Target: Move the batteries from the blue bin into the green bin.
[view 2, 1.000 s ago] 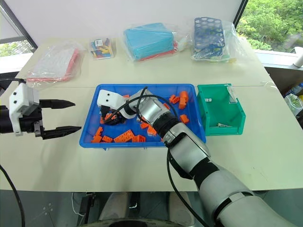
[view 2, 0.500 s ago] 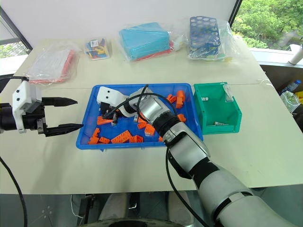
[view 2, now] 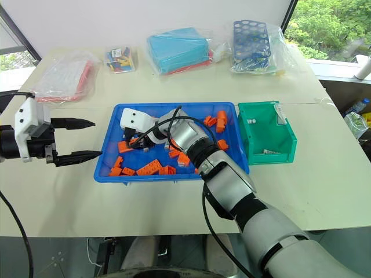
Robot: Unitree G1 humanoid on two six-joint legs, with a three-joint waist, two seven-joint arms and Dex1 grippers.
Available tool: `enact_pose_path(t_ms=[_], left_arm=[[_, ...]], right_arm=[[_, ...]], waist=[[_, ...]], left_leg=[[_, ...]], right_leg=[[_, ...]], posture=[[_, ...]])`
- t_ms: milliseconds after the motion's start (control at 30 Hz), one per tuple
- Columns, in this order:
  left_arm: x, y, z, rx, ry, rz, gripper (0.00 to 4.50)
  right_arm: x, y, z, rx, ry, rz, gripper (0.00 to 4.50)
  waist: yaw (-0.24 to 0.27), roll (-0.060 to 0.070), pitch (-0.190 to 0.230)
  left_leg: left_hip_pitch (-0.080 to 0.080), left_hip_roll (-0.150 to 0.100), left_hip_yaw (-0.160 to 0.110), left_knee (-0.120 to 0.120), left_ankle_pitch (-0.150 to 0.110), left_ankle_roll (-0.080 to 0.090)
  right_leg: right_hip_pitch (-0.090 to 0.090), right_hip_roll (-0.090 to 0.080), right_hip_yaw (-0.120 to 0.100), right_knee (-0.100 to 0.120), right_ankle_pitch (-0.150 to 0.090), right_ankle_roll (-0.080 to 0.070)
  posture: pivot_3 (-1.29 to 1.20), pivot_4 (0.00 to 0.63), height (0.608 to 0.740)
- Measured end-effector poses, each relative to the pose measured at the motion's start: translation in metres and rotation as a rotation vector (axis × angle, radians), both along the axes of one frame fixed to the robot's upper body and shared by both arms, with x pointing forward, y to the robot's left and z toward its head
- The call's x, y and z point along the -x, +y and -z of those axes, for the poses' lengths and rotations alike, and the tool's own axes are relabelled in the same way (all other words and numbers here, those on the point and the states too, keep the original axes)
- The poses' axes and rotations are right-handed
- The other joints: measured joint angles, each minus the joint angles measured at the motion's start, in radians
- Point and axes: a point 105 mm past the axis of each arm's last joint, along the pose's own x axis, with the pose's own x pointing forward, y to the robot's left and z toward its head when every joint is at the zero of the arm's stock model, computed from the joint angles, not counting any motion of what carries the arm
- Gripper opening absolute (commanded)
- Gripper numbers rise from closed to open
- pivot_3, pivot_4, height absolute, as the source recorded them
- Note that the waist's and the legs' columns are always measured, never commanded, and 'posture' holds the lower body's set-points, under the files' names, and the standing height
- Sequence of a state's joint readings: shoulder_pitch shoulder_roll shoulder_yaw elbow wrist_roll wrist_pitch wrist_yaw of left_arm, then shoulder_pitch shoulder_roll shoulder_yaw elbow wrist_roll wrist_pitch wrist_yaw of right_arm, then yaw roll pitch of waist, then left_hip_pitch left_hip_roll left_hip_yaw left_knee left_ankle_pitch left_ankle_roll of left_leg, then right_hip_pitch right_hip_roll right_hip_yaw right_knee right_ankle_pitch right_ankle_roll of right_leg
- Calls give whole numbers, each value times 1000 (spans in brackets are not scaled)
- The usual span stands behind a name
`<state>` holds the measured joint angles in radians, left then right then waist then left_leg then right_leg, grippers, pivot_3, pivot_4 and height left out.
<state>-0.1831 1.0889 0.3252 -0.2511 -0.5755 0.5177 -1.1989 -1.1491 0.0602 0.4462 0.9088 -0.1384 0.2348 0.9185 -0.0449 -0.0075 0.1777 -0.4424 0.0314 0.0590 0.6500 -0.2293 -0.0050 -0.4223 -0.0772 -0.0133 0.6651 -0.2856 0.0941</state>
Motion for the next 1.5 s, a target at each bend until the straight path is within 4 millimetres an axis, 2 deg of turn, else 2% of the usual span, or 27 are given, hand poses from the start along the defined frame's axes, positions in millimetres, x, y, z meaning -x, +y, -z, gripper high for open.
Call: enact_pose_path(t_ms=[367, 467, 533, 633, 700, 767, 800, 833, 900, 1133, 1400, 1500], left_arm=[[0, 0, 0, -6, -6, -4, 4500], [-1, 1, 0, -7, -9, -6, 4500], [-1, 0, 0, -6, -11, -7, 4500], [-1, -1, 0, -3, -13, -6, 4500], [-1, -1, 1, -3, -12, -5, 4500], [-1, -1, 1, -2, -9, -3, 4500], [-1, -2, 2, -3, -7, 0, 4500], [-2, -5, 4, -2, -1, 9, 4500], [-4, -9, 7, 9, 7, 25, 4500], [-12, -19, 4, 8, -12, 68, 4500], [-16, -21, 6, 5, -3, 73, 4500], [-17, -21, 6, 6, -4, 72, 4500]], right_arm=[[0, 2, 1, -3, -21, -8, 2369], [-4, -3, -1, -2, -31, 5, 2369], [-13, -16, -11, -16, -36, 55, 2369], [-28, -52, -50, -91, -39, 168, 2369], [-23, -73, -68, -127, -33, 203, 2369], [-17, -88, -64, -121, -3, 236, 2369], [-13, -98, -54, -102, 26, 266, 2369], [-6, -106, -36, -78, 83, 298, 2369], [1, -112, -12, -48, 159, 342, 2369], [4, -89, -19, -104, 147, 359, 2369], [-1, -87, -24, -116, 129, 380, 2369], [-1, -85, -20, -103, 147, 379, 2369]], waist=[[0, 0, 0], [1, 0, 0], [5, 0, 0], [10, -2, 0], [9, -3, -1], [8, -3, -1], [6, -3, -1], [4, -3, -1], [-1, -3, -1], [2, -3, -1], [5, -3, -1], [3, -3, -1]], left_leg=[[0, 0, 0, 0, 0, 0], [0, 0, 0, 0, 0, 0], [-1, 0, 0, 0, 0, -1], [-2, 0, -1, 1, 0, -1], [-1, 0, -1, 1, 0, 0], [-1, 0, -1, 0, 0, 0], [-1, 0, -1, 0, 0, 0], [-1, 0, 0, 0, 0, 0], [-1, 0, 1, 0, 0, 0], [-1, 1, 2, 0, 0, 0], [-1, 1, 2, 1, 0, 0], [-1, 1, 2, 1, 0, 0]], right_leg=[[0, 0, 0, 0, 0, 0], [0, 0, 0, 0, 0, 0], [0, 0, 0, 0, 0, 0], [0, -1, 0, 0, 0, 0], [0, 0, 0, 0, 0, 0], [0, 0, 0, 0, 0, 0], [0, 0, 0, 0, 0, 0], [0, 0, 0, 0, 0, 0], [-1, 1, 1, 1, 0, 0], [-2, 5, 4, 1, 0, 0], [-2, 6, 5, 1, 0, 0], [-2, 6, 5, 1, 0, 0]], posture=[[0, 150, 737], [0, 150, 737], [0, 150, 737], [0, 150, 737], [0, 150, 737], [0, 150, 737], [0, 150, 737], [0, 150, 737], [0, 150, 737], [0, 150, 737], [0, 150, 737], [0, 150, 737]])
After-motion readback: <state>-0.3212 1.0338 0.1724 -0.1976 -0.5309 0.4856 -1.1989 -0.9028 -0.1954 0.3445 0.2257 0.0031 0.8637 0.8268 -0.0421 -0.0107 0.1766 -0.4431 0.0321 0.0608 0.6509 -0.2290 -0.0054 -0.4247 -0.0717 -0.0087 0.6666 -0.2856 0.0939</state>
